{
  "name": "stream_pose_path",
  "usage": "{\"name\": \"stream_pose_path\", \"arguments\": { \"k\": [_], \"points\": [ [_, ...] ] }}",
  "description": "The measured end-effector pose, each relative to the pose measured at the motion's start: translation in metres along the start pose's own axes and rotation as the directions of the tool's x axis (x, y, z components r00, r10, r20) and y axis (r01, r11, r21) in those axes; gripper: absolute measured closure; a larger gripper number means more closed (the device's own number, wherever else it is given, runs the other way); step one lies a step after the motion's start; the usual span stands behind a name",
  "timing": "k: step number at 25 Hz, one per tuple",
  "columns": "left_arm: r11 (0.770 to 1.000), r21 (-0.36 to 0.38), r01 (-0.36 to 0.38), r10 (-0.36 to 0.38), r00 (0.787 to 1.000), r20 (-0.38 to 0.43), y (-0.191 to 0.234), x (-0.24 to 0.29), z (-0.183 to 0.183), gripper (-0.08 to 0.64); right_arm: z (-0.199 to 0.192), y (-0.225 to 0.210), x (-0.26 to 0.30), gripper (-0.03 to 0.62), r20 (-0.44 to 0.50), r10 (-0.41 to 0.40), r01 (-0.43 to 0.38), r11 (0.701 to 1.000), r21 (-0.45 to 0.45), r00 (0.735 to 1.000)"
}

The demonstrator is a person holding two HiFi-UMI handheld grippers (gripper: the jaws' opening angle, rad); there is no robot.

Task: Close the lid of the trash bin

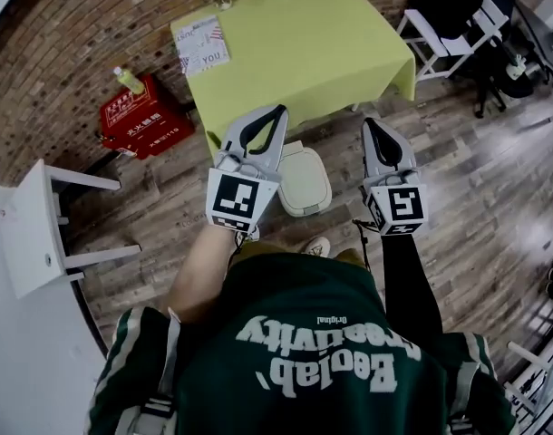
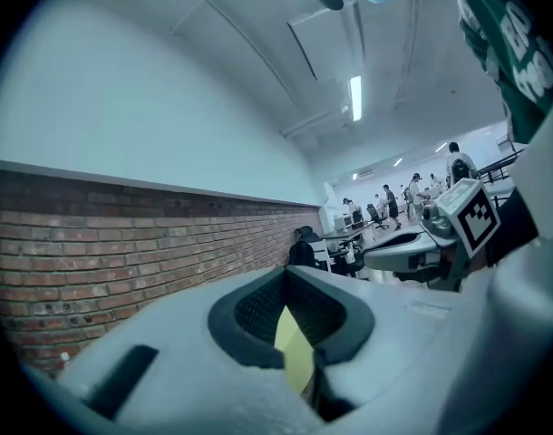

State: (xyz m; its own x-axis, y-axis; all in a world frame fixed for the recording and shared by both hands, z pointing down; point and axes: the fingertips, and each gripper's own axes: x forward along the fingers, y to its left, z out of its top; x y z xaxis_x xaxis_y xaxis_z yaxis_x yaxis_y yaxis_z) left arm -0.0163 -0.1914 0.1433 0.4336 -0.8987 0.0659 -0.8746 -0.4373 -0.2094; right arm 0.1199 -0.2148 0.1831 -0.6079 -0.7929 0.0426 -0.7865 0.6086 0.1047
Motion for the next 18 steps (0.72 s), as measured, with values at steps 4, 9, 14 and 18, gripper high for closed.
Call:
{"name": "stream_pose_path", "arguments": {
  "k": [4, 9, 14, 18],
  "points": [
    [1.0, 0.007, -0.03, 0.03, 1.0, 0.002, 0.006, -0.007, 0.006, 0.555, 0.007, 0.003, -0.001, 0.581, -0.007, 0.035, -0.036, 0.998, -0.057, 0.999],
    [0.998, 0.002, -0.067, 0.067, 0.998, 0.0, 0.011, -0.012, 0.009, 0.555, 0.01, 0.006, -0.001, 0.581, -0.009, 0.071, -0.072, 0.994, -0.078, 0.997],
    [0.997, -0.004, -0.08, 0.08, 0.997, -0.001, 0.007, -0.013, 0.009, 0.555, 0.006, 0.007, -0.006, 0.581, -0.019, 0.085, -0.087, 0.993, -0.075, 0.996],
    [0.997, 0.004, -0.071, 0.071, 0.997, -0.014, -0.002, -0.015, 0.005, 0.555, 0.002, 0.008, -0.011, 0.581, -0.024, 0.093, -0.094, 0.993, -0.065, 0.995]
  ]
}}
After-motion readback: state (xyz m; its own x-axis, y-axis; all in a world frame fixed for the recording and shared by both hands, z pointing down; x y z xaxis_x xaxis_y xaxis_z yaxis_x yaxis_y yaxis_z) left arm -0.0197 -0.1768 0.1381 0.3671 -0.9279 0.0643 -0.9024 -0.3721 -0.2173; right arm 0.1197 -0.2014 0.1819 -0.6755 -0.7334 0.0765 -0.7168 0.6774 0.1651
